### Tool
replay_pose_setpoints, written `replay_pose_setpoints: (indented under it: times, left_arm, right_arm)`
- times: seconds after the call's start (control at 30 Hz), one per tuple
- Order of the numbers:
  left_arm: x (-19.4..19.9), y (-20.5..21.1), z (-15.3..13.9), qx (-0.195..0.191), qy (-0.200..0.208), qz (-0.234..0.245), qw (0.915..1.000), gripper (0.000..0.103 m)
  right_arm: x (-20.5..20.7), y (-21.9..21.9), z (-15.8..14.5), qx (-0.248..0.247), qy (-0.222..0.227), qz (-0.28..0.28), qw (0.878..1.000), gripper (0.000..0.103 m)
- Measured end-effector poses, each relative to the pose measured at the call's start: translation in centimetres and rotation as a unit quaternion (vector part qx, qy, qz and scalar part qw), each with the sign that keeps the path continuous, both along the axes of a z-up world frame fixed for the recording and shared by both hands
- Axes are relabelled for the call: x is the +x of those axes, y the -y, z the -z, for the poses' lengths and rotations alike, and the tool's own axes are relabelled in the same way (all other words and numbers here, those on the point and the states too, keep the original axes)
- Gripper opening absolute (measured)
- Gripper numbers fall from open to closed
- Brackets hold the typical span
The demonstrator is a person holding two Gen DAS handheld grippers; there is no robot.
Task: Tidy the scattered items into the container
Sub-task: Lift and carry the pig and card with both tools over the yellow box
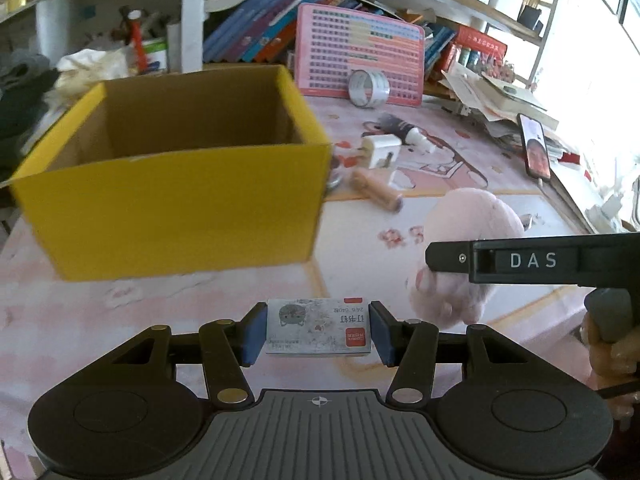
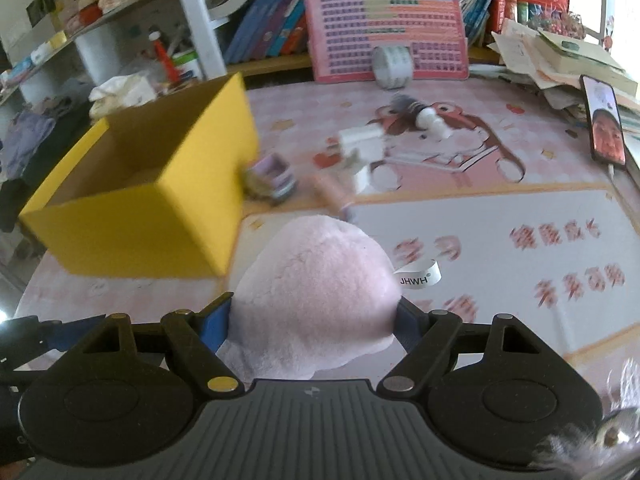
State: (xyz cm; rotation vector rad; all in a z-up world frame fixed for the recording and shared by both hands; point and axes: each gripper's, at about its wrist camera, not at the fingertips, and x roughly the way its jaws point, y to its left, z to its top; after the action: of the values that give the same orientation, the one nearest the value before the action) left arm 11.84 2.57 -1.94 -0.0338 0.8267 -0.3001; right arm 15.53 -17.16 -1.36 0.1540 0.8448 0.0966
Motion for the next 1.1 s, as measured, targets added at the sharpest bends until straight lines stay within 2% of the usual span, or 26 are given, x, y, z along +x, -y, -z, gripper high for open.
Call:
replay_pose_setpoints:
  times: [0.2, 0.67, 1.1]
  left_arm:
    - [-2.2, -3.8, -0.5, 0.001, 0.010, -0.016, 0.9998, 0.052]
    - [-5.4, -8.8, -1.0, -0.006, 0.027, -0.057, 0.9980, 0.052]
    - [-6.5, -11.0, -1.2, -0.011, 0.036, -0.079, 0.9961, 0.052]
  right_arm:
    - [-2.2, -4.1, -0.5, -0.008, 0.004, -0.006, 1.000, 0.079]
    - [-4.1, -10.4, -0.9, -0.042, 0.003, -0.068, 0.997, 0.079]
    - [-4.5, -13.1, -1.3, -0.048, 0.014, -0.098, 0.994, 0.079]
